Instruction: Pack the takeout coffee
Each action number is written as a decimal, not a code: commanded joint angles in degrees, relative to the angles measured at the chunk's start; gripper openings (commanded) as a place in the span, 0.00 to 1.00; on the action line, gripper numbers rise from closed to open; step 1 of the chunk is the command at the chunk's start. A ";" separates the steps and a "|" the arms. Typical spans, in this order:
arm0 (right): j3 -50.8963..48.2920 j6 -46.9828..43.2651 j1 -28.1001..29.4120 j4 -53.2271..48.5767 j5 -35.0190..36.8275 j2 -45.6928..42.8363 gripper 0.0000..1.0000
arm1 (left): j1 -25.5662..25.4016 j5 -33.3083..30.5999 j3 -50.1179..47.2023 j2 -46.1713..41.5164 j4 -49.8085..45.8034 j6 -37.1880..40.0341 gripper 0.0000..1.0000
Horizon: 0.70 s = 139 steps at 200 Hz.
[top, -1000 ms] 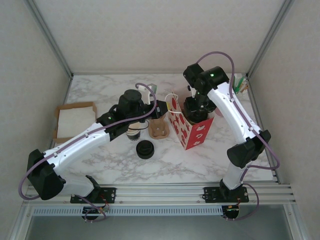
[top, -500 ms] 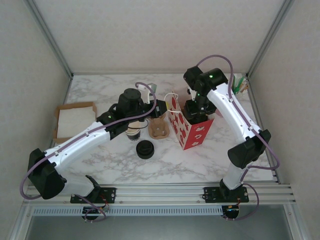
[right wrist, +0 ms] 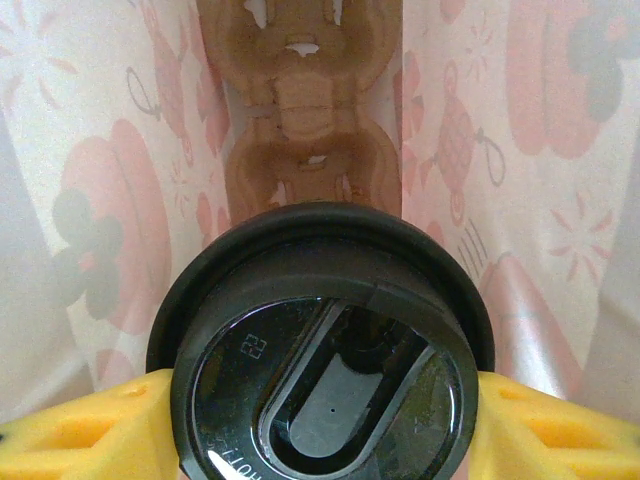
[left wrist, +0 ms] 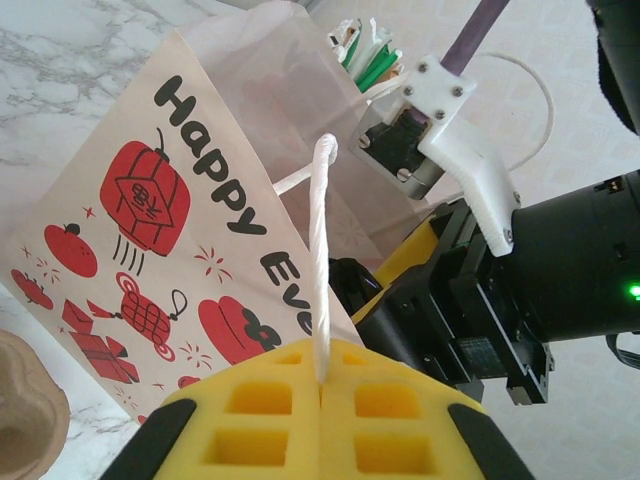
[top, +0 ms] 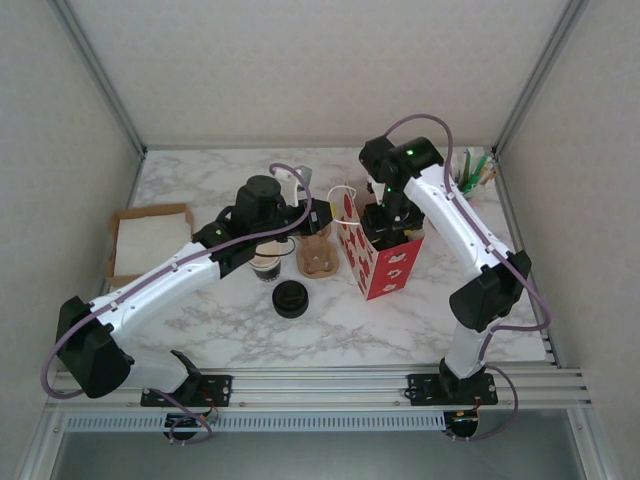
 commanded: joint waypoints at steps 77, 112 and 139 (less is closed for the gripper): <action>-3.03 -0.90 0.09 0.94 -0.11 1.42 0.66 | 0.86 0.57 -0.60 -1.51 0.50 0.45 0.00; -4.70 0.06 -0.38 3.40 0.02 0.53 0.65 | 0.88 0.73 -0.95 -1.80 0.66 0.11 0.00; -5.41 0.34 -0.36 4.03 -0.25 0.45 0.65 | 0.86 0.86 -1.28 -2.17 0.89 0.02 0.00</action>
